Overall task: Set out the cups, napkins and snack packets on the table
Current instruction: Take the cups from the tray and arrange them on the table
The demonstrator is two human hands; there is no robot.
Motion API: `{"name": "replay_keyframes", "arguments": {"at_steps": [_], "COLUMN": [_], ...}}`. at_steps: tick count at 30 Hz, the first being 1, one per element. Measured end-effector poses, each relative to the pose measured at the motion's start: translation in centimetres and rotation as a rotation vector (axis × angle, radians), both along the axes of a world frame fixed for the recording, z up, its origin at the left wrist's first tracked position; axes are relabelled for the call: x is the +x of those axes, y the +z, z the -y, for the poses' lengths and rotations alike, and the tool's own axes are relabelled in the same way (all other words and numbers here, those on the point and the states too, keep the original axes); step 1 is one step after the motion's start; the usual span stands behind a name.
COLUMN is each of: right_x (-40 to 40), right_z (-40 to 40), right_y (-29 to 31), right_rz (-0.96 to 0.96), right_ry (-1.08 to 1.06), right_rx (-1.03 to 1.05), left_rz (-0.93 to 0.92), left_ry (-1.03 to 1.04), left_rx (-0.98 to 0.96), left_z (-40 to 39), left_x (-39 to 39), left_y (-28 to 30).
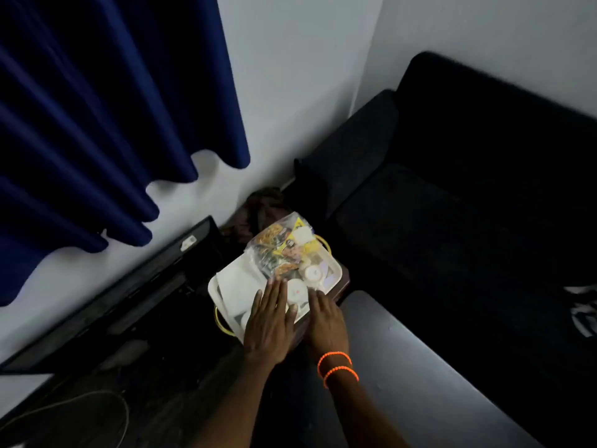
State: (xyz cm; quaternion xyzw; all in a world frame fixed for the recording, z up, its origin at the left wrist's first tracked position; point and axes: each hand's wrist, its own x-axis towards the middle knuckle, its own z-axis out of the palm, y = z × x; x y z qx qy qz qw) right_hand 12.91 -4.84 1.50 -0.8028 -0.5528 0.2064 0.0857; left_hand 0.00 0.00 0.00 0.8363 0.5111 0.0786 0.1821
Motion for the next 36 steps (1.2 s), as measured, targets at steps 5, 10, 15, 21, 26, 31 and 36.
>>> {"name": "replay_keyframes", "arguments": {"at_steps": [5,10,15,21,26,31,36], "right_x": [-6.0,-8.7,-10.1,-11.9,-12.5,-10.3,-5.2], "right_z": [0.2,-0.6,-1.6,-1.6,0.3,3.1,7.8], "right_y": [-5.5,-8.9,-10.5,-10.2,-8.6,-7.4,-8.0], "right_rz": [-0.116,-0.092,-0.179,-0.499,-0.839,-1.038,-1.077], "right_ry": [0.067,0.060,-0.112,-0.435,-0.726,-1.104,-1.366], "right_rx": [-0.116,-0.144,-0.207,-0.048,0.179,0.285,0.470], "left_rz": [-0.089,0.098,0.466,0.550,0.665,0.725,0.628], "left_ry": [0.100,0.213,0.705,0.926,0.994,0.908,0.677], "left_rx": [-0.081,-0.243,-0.554,-0.528,-0.344,-0.347,-0.572], "left_z": [0.1,-0.7,-2.4,-3.0,-0.4,2.1,5.0], "left_x": [-5.7,-7.7,-6.9,-6.9,-6.4,-3.6,2.5], "left_y": [-5.6,-8.4,-8.9,-8.7,-7.2,-5.9,-5.6]}}
